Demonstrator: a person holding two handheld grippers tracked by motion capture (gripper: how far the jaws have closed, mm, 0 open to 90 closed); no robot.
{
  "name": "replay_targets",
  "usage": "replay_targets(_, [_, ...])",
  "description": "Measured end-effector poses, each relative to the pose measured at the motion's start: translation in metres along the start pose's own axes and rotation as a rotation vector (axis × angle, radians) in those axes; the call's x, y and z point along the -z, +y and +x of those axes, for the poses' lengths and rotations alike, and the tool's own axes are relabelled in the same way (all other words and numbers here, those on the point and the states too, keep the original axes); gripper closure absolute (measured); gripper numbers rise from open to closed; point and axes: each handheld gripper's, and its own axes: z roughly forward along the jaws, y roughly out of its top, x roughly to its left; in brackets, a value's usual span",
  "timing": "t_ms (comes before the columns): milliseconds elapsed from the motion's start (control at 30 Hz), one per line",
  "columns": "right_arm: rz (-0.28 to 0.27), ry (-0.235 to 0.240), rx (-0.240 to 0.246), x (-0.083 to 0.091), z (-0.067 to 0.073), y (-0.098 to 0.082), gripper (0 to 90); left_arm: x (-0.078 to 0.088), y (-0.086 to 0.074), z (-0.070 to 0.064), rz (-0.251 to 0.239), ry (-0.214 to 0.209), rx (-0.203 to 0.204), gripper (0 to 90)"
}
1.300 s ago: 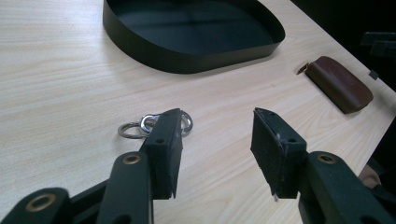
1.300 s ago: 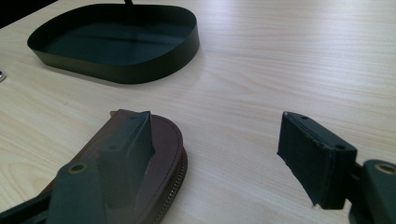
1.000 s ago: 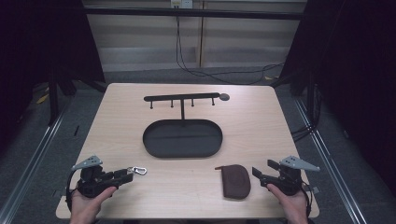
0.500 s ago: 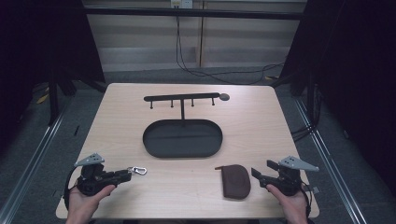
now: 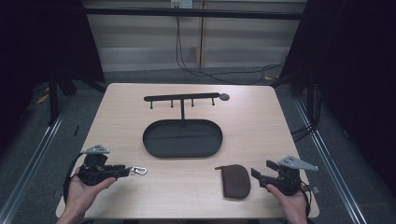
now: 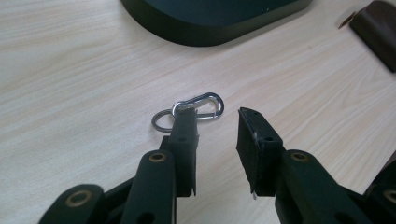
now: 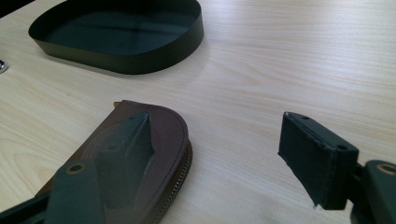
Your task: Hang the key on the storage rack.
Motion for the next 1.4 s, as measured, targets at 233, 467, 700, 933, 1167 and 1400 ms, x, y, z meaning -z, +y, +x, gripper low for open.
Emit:
replay_targets(233, [0.002, -0.001, 0.008, 0.0, 0.001, 0.0, 25.7, -0.003, 0.016, -0.001, 0.109, 0.043, -0.038, 65.1])
replay_targets(467, [0.011, 0.003, 0.01, -0.001, 0.002, 0.0, 25.7, -0.01, 0.021, 0.005, 0.187, 0.052, -0.035, 62.7])
replay_targets(700, [0.017, 0.004, 0.015, -0.002, 0.002, 0.0, 25.7, -0.013, 0.032, 0.006, 0.239, 0.062, -0.021, 59.3])
replay_targets(933, [0.023, 0.011, 0.017, -0.003, 0.002, 0.0, 25.5, -0.023, 0.042, 0.006, 0.298, 0.077, -0.04, 54.9])
replay_targets(1167, [0.03, 0.021, 0.009, -0.004, 0.002, 0.0, 24.5, -0.034, 0.052, 0.008, 0.369, 0.094, -0.04, 54.0])
replay_targets(1400, [0.036, 0.023, 0.011, -0.004, 0.002, 0.0, 24.4, -0.042, 0.056, 0.007, 0.411, 0.091, -0.069, 55.4])
